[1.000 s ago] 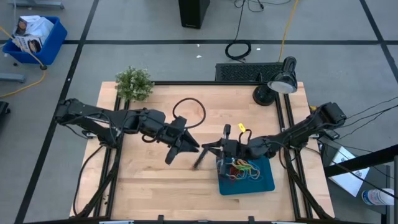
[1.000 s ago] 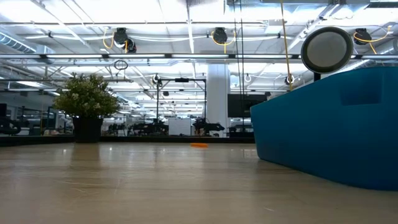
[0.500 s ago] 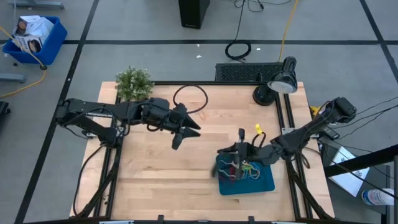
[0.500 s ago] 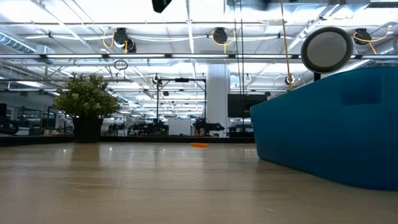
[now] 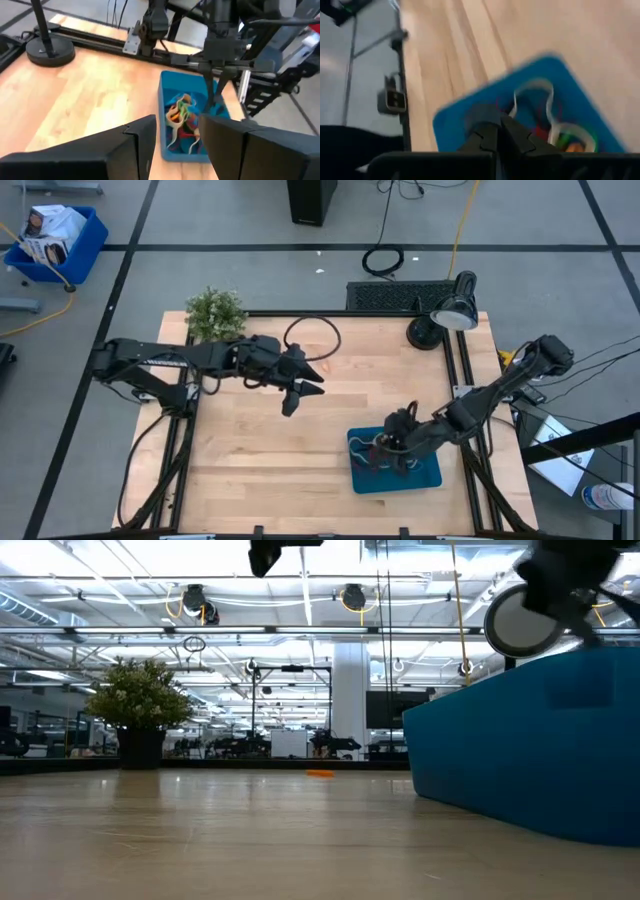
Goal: Pick and place rubber bands into bin
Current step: Put the black rubber band into the blue bin
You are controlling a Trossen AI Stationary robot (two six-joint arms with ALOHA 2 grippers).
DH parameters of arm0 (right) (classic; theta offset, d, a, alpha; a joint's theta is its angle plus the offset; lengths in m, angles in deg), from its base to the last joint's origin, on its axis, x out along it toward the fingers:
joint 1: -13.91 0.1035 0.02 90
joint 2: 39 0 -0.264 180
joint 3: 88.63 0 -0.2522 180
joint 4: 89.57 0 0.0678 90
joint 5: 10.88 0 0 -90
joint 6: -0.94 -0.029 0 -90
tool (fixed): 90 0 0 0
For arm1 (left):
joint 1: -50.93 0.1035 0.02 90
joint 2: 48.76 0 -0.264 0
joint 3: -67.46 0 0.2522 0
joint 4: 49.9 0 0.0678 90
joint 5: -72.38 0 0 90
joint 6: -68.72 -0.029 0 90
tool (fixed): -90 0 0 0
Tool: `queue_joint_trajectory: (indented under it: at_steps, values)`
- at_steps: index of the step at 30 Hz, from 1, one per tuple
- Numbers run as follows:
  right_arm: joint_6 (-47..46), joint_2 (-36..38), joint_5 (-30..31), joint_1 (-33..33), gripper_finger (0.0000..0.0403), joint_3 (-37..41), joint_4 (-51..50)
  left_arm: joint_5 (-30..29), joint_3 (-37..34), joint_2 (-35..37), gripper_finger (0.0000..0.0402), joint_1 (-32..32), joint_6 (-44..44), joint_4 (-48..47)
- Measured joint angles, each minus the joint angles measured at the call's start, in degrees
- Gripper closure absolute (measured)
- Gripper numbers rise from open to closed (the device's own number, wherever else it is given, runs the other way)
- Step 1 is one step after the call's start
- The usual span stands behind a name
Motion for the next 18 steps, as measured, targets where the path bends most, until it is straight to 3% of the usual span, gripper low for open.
queue_joint_trajectory:
  at_steps: [5,13,18]
  values:
    - [-10.5,-2.0,-8.3,0.0,0.0403,0.0,-6.5,0.0,0.0,-2.1,0.0247,0.9,-1.6,0.4]
    - [-18.4,-6.4,-13.1,0.0,0.0403,0.0,-18.4,0.0,0.0,-6.6,0.0247,3.1,-1.7,2.4]
    - [-19.5,-8.8,-14.6,0.0,0.0399,0.0,-19.4,0.0,0.0,-9.3,0.0247,3.8,-1.3,3.2]
